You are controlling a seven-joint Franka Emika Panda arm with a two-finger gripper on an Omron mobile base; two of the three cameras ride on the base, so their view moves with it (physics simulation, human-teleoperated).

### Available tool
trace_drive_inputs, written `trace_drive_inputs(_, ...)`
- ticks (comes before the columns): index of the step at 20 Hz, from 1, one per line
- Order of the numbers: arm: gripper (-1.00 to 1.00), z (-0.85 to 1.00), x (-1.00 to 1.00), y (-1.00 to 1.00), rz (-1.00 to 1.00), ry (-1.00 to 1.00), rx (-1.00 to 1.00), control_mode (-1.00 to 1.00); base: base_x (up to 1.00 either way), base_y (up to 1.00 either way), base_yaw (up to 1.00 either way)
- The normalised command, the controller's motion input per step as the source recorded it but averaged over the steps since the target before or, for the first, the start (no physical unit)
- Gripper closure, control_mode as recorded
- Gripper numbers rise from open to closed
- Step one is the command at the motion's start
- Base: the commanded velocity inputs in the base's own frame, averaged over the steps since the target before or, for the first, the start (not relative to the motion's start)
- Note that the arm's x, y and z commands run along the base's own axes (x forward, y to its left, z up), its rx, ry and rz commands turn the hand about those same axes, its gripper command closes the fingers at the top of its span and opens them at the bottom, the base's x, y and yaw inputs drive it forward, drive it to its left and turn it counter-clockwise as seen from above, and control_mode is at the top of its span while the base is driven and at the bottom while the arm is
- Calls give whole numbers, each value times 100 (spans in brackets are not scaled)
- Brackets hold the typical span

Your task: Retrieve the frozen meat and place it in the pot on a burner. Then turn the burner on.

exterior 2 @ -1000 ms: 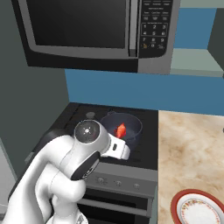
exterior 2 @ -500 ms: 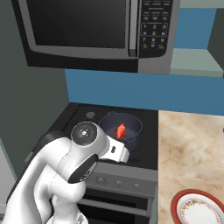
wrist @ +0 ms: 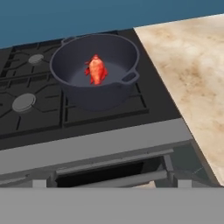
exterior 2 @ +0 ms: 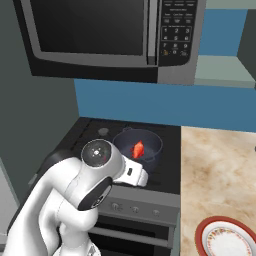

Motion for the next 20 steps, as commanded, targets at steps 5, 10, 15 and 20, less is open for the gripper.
trace_drive_inputs(5,-100,0,-5,0,-1,0,0,100,-31,9,-1)
trace_drive_inputs(10,-100,0,0,0,0,0,0,100,-53,21,-1)
trace_drive_inputs(15,-100,0,0,0,0,0,0,100,-23,44,0)
trace_drive_inputs(20,-100,0,0,0,0,0,0,100,-35,59,0)
